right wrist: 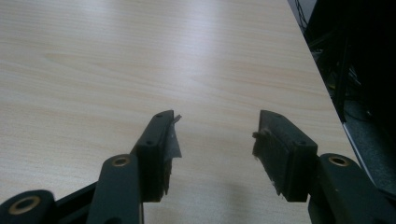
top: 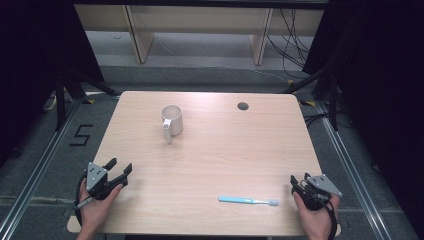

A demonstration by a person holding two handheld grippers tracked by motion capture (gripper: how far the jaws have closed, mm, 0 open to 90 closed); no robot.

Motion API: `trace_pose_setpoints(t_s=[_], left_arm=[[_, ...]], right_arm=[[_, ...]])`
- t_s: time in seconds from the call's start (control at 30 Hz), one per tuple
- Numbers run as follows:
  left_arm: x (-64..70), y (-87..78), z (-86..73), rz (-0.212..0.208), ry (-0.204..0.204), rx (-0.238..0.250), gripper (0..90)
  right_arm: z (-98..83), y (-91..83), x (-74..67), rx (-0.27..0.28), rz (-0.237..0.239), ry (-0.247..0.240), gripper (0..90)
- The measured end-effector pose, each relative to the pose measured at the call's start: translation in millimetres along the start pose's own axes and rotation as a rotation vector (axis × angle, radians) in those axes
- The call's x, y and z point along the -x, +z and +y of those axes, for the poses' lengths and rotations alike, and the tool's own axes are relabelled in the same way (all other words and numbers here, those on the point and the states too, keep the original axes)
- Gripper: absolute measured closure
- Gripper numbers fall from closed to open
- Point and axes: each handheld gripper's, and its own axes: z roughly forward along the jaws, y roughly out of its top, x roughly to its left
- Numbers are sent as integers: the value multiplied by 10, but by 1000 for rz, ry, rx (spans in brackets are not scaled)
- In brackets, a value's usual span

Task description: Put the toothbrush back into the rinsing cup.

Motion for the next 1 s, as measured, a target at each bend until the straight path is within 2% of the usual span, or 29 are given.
trace_pose_setpoints(t_s=[0.07, 0.1, 0.17, 0.2, 0.23, 0.27, 0.3, 0.33, 0.37, 0.4, 0.5, 0.53, 0.6, 0.63, 0.67, 0.7, 0.73, 0.77, 0.8, 0.87, 0.93, 0.97, 1.0], left_arm=[[10, 12, -1, 1, 9, 1, 365], [11, 8, 5, 4, 15, -14, 363], [19, 12, 5, 1, 16, -18, 363], [22, 27, 5, -8, 28, -16, 360], [27, 26, 7, -7, 28, -23, 360], [29, 32, 3, -13, 27, -13, 360], [30, 30, 3, -15, 30, -13, 359], [28, 26, 5, -15, 34, -16, 358], [27, 14, 5, -17, 31, -20, 357], [23, 17, 1, -22, 25, -11, 356], [12, 12, 0, -29, 17, -10, 352], [3, 7, 0, -30, 2, -10, 352], [-1, 11, 0, -33, -10, -7, 351], [-6, 4, 4, -34, -10, -18, 350], [-8, 8, 3, -36, -16, -16, 350], [-10, 10, 4, -37, -15, -18, 350], [-10, 10, 4, -37, -15, -18, 350], [-8, 13, 5, -37, -13, -21, 350], [-6, 16, 6, -37, -12, -24, 349], [-2, 27, 7, -37, -10, -29, 349], [-2, 29, 10, -42, -6, -35, 349], [0, 28, 14, -42, -3, -44, 348], [0, 28, 14, -42, -3, -44, 348]], right_arm=[[-2, 2, 12, -1, 0, -17, 484], [10, 8, 49, 8, 21, -53, 488], [20, 3, 53, 3, 25, -52, 489], [53, -36, 40, -26, 24, -33, 494], [73, -34, 73, -12, 25, -75, 494], [104, -48, 86, -26, 47, -79, 494], [114, -69, 50, -43, 39, -35, 494], [137, -79, 51, -45, 44, -42, 494], [155, -85, 57, -46, 43, -57, 494], [178, -66, 96, -23, 49, -113, 494], [201, -80, 66, -42, 56, -89, 494], [237, -63, 80, -52, 87, -124, 494], [248, -58, 78, -57, 99, -138, 494], [267, -63, 40, -87, 105, -132, 496], [293, -46, 48, -104, 137, -185, 496], [340, -53, 22, -157, 154, -251, 505], [340, -53, 22, -157, 154, -251, 505], [362, -51, 18, -177, 173, -272, 506], [398, -41, 32, -192, 191, -335, 506], [462, -36, 39, -246, 242, -404, 506], [509, -38, 19, -308, 290, -432, 510], [554, -12, 24, -359, 342, -495, 514], [554, -12, 24, -359, 342, -495, 514]])
